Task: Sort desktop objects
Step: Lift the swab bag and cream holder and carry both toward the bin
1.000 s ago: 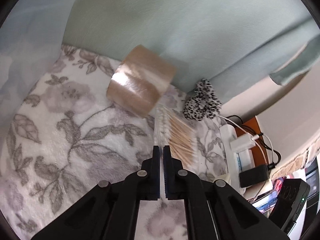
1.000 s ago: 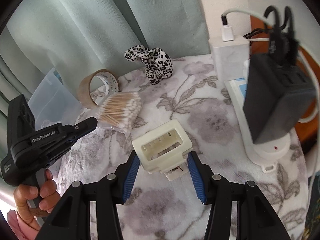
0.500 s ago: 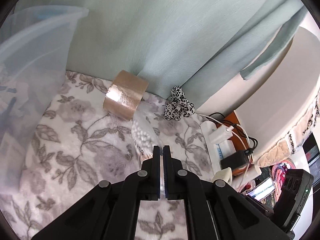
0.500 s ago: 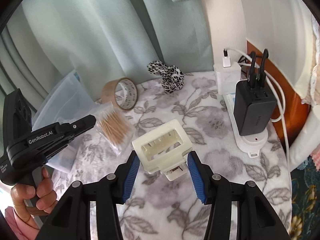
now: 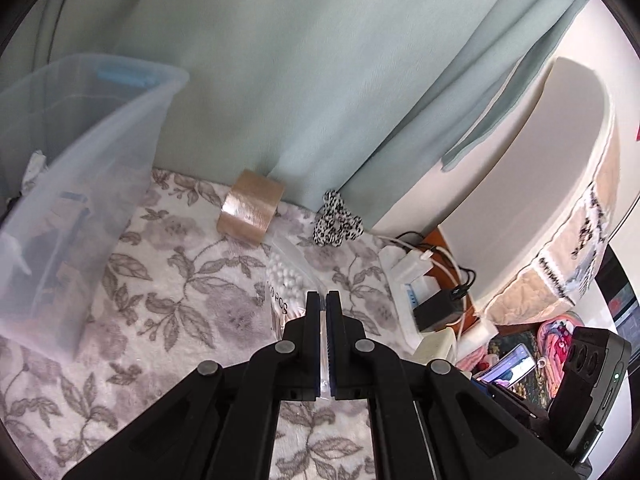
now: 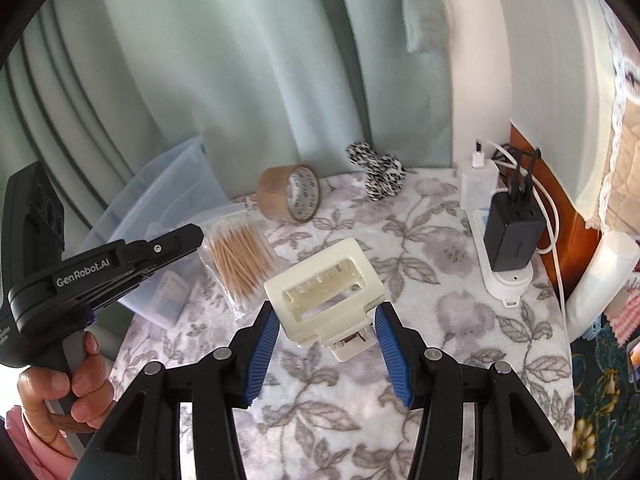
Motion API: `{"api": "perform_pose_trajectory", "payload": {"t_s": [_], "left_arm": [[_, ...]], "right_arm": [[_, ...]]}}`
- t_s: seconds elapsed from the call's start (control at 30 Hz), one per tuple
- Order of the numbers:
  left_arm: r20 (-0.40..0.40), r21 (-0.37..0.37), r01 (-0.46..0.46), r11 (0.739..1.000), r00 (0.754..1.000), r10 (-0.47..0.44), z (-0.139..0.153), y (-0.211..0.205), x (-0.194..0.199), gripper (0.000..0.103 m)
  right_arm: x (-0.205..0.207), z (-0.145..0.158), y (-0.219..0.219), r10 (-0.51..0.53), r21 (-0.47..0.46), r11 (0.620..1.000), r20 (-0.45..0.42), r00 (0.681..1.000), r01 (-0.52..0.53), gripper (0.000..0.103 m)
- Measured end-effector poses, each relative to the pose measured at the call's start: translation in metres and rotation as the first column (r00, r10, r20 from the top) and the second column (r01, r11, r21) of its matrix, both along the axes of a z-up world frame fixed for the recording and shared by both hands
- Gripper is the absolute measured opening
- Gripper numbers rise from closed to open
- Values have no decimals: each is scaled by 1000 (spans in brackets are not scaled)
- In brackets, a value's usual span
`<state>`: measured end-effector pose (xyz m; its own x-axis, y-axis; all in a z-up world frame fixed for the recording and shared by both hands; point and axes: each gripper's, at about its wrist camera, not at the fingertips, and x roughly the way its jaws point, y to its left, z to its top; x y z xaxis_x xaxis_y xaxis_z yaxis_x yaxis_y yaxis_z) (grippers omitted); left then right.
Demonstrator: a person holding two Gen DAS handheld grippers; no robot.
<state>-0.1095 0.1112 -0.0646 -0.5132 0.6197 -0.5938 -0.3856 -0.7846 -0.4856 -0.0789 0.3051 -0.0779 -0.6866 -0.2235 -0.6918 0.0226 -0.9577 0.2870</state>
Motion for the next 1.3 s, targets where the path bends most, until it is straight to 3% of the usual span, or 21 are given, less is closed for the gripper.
{"api": "perform_pose_trajectory", "payload": {"t_s": [0.53, 1.3], "left_arm": [[-141, 48, -13, 999, 990, 20, 59, -49, 30, 2], [-251, 110, -170, 979, 949, 193, 100, -163, 28, 2]], "right_arm": [[11, 44, -56, 101, 31, 995, -84, 991, -98, 53], [-24, 82, -173, 299, 106, 952, -125, 946, -287, 53]]}}
